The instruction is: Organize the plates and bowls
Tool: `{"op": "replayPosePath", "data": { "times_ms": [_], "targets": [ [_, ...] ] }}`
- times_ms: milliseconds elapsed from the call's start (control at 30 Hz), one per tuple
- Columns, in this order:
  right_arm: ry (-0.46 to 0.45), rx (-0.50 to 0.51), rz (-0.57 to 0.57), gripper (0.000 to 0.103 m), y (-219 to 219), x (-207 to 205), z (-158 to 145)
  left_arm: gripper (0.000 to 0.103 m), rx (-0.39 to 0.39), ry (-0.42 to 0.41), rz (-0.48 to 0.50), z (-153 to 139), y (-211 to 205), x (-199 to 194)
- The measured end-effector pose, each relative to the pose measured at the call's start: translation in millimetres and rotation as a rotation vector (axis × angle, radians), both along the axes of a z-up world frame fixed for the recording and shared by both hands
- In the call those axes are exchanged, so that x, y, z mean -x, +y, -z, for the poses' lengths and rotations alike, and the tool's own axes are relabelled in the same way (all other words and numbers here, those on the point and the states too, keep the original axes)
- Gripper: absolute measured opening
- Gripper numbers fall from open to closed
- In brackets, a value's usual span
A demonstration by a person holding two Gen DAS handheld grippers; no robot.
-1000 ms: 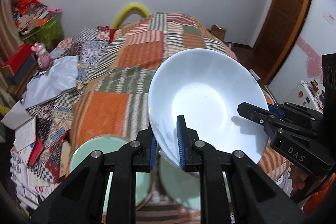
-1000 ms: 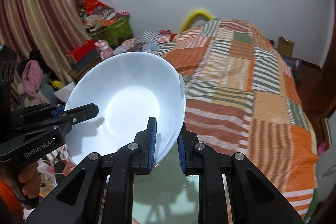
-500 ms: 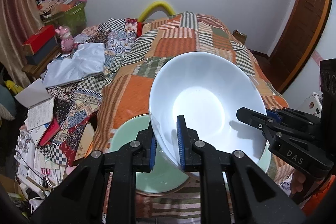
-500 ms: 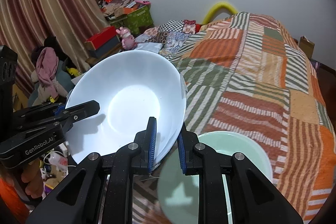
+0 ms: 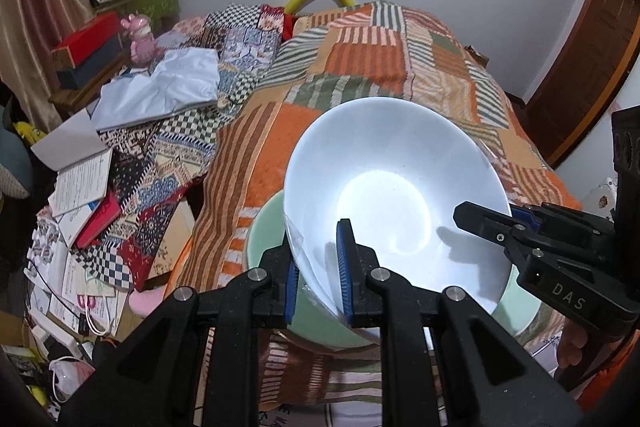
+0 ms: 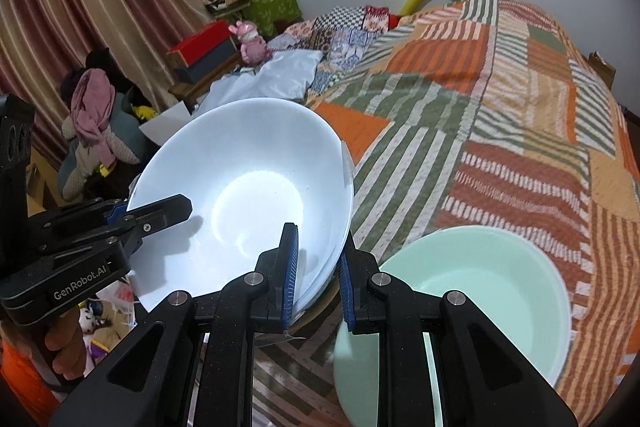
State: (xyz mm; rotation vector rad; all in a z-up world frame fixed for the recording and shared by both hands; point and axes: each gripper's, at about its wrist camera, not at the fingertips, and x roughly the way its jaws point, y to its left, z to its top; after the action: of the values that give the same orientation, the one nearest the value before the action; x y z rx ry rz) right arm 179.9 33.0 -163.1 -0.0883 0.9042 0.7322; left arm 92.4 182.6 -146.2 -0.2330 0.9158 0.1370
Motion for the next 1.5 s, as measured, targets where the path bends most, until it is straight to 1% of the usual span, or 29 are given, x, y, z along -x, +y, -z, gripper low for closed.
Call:
{"op": "replayPosePath", "data": {
  "times_ms": [233, 433, 533, 700, 800, 867, 1133, 1333, 1400, 1500],
  "targets": [
    [0.057, 0.026, -0.022, 0.017, 12.6, -0.3, 20.0, 0.017, 0.005, 0.045, -0.014, 20.3, 10.1, -0.8],
    [0.087, 0.053, -0.038, 0.017, 18.7, -0.5, 31.1, 0.017, 0.010, 0.080, -0.019, 35.9, 15.5, -0.4],
    [0.082, 0.052, -0.040, 0.017, 18.7, -0.7, 29.3, 0.017, 0.018, 0.091, -0.016, 42.7, 17.8, 0.0],
    [0.085, 0.061, -0.043, 0.017, 17.9, -1.3, 29.4, 0.017, 0.028, 0.096, -0.008, 46.2, 18.3, -0.7],
    [0.090, 0.061, -0.043, 0.019, 16.5, -1.6, 29.9, 0.017, 0.032, 0.103, -0.002, 48.4, 17.2, -2.1],
    [0.095, 0.060, -0.047, 0.019, 15.6, -1.8, 30.6, 0.017, 0.016, 0.103, -0.003, 48.6, 15.5, -2.1],
    [0.091, 0.059, -0.043, 0.020, 12.0, -0.7, 30.7, 0.017, 0.019, 0.104, -0.001, 47.0, 15.8, -0.9],
    [0.092, 0.056, -0.042, 0.020, 7.5, -0.6, 29.5, 0.017, 0.005, 0.074, -0.012, 37.6, 19.1, 5.1],
    [0.085, 0.053, -0.042, 0.020, 6.8, -0.2, 27.7, 0.017, -0.015, 0.066, -0.027, 33.7, 20.3, 8.1],
    [0.083, 0.050, -0.037, 0.020, 4.8, -2.1, 27.1, 0.017, -0.010, 0.049, -0.031, 28.9, 23.6, 13.2]
  ]
}}
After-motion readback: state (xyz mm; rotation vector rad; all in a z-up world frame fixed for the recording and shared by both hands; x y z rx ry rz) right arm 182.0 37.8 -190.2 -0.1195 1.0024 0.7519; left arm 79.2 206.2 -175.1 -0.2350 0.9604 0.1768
